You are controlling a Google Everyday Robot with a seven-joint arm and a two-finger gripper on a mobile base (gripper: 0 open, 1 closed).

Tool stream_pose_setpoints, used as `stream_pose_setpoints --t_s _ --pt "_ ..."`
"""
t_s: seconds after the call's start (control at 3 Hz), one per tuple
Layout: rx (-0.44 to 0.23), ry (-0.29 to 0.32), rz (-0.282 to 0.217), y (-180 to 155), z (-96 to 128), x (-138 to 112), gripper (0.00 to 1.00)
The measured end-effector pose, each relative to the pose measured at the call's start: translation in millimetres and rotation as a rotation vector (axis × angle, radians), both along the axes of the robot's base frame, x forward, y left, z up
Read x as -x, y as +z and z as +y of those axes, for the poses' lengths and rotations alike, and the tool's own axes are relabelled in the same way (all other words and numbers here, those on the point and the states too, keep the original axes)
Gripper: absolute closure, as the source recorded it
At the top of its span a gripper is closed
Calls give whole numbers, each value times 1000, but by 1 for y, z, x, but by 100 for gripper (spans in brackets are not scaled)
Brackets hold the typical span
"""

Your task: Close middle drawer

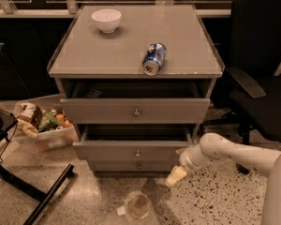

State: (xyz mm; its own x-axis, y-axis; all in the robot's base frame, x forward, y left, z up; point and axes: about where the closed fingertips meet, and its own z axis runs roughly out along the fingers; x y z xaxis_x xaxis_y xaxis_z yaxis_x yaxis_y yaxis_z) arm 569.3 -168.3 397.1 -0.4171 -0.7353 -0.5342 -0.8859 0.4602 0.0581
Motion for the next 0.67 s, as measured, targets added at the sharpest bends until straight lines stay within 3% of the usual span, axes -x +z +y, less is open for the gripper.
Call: stream_pose_setpoints --t_s 0.67 --pt "-40 47 -145 25 10 -57 0"
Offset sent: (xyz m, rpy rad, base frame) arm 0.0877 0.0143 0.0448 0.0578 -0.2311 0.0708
